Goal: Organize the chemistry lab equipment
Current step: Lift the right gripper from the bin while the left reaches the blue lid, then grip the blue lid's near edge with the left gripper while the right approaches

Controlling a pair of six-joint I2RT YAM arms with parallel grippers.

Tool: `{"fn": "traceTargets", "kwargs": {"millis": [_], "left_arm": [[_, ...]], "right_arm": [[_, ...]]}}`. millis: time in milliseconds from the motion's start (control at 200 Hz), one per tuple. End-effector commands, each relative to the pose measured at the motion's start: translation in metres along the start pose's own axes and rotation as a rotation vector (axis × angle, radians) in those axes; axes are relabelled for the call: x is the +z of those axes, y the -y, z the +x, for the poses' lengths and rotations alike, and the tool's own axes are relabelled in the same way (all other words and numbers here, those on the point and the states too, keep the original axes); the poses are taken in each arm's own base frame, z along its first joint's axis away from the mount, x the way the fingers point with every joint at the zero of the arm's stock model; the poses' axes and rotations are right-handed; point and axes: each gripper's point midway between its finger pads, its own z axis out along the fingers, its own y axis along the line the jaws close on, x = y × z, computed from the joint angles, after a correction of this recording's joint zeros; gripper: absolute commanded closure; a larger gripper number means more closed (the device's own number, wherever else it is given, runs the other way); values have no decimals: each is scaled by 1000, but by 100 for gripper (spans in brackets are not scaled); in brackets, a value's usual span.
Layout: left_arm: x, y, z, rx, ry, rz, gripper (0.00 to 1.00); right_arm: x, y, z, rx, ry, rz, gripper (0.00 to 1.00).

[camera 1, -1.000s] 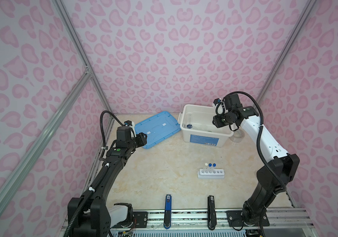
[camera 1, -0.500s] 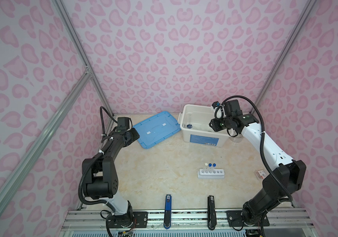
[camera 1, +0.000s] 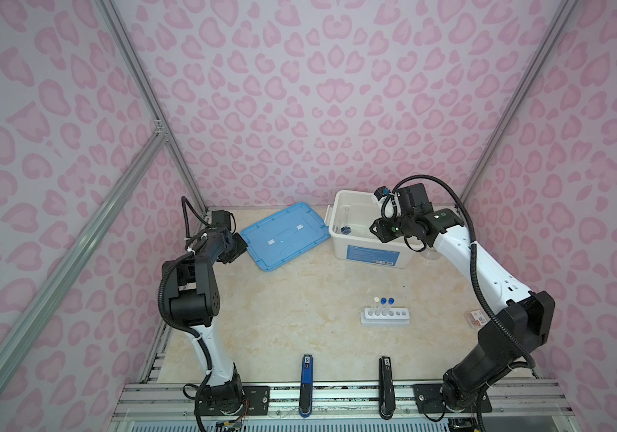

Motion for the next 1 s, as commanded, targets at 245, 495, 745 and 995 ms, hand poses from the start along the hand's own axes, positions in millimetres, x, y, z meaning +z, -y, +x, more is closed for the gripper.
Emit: {"fn": "traceTargets", "kwargs": {"millis": [245, 495, 745, 995], "left_arm": [[22, 10, 17, 20, -83, 24, 63], [30, 25, 15, 32, -85, 47, 63], [39, 28, 17, 39, -99, 46, 63], [46, 23, 20, 33, -108, 23, 71]], "right_arm": [[16, -36, -15, -45, 27, -81, 68], [29, -61, -16, -74, 15, -128, 69], [36, -75, -13, -80, 3, -158, 70], [37, -77, -11, -72, 2, -162, 71]]}}
